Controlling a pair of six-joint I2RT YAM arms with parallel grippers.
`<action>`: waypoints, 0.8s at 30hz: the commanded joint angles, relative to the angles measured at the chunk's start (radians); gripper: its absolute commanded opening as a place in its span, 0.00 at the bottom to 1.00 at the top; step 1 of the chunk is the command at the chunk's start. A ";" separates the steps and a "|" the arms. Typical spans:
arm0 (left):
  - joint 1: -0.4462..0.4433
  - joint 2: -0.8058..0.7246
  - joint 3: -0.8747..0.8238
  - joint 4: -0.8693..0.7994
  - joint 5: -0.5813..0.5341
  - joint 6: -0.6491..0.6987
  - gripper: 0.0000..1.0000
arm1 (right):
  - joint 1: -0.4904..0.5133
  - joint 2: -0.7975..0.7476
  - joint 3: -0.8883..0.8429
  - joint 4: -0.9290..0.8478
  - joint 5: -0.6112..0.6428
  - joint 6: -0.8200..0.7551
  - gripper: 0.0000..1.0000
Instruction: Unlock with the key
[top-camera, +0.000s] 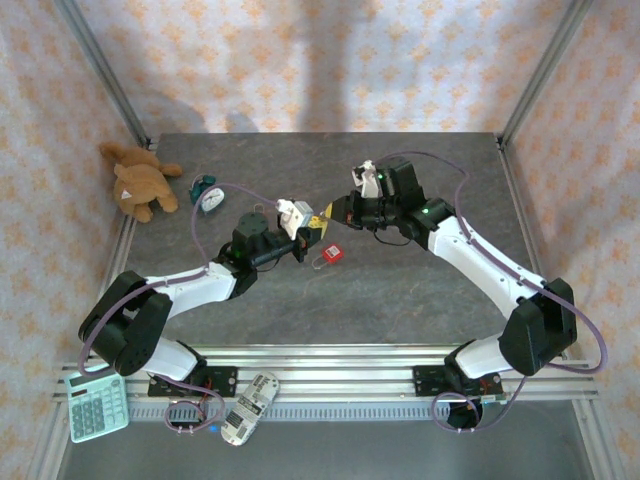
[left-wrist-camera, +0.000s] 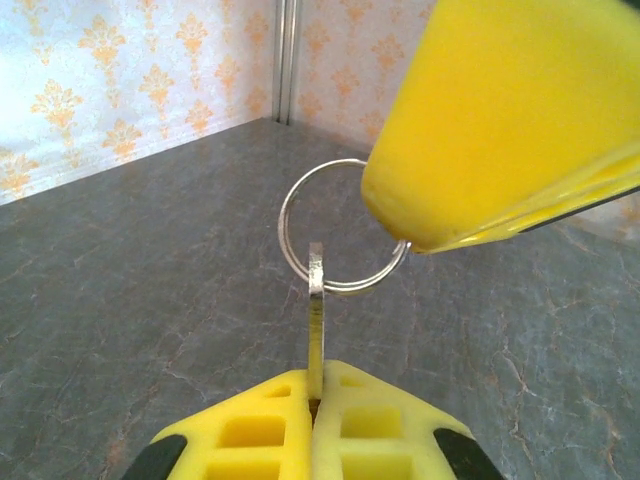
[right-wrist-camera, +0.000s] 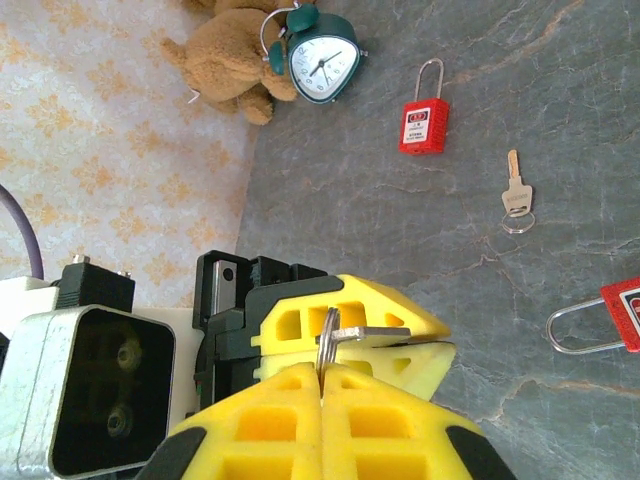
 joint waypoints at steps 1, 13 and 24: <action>-0.005 0.009 0.018 -0.022 0.019 0.019 0.00 | 0.004 -0.033 -0.003 0.036 -0.002 0.009 0.05; -0.003 0.007 0.087 -0.203 0.006 0.032 0.00 | 0.001 -0.037 0.017 -0.077 0.169 -0.101 0.17; 0.020 0.068 0.303 -0.597 -0.040 -0.020 0.00 | -0.024 -0.078 -0.171 0.113 0.392 -0.195 0.46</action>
